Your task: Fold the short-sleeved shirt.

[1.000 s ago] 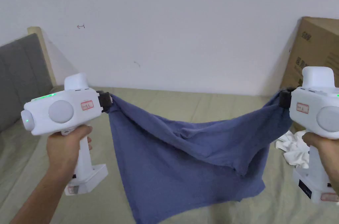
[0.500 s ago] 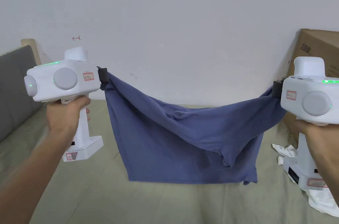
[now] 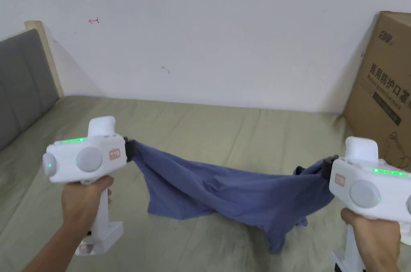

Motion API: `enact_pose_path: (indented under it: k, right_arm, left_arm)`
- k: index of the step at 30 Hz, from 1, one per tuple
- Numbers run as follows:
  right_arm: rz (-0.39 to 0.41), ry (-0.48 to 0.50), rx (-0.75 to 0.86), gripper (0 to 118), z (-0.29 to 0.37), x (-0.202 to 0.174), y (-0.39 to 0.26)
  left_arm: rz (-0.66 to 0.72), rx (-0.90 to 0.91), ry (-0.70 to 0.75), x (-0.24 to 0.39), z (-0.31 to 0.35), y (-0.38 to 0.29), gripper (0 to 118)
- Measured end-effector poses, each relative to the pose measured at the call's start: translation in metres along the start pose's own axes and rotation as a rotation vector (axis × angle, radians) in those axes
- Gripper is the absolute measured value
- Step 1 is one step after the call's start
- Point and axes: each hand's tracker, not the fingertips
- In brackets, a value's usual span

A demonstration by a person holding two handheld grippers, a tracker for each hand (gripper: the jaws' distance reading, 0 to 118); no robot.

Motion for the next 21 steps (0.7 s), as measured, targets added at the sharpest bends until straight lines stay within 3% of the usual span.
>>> enact_pose_path:
  k: [11,21]
  right_arm:
    - [-0.081,-0.016,-0.128,13,0.068,0.024,-0.141]
    - [-0.14,-0.05,-0.212,13,0.125,0.042,-0.216]
  left_arm:
    - [0.005,-0.162,0.046,-0.051,0.048,-0.15,9]
    - [0.089,-0.22,0.089,-0.076,0.118,-0.234,9]
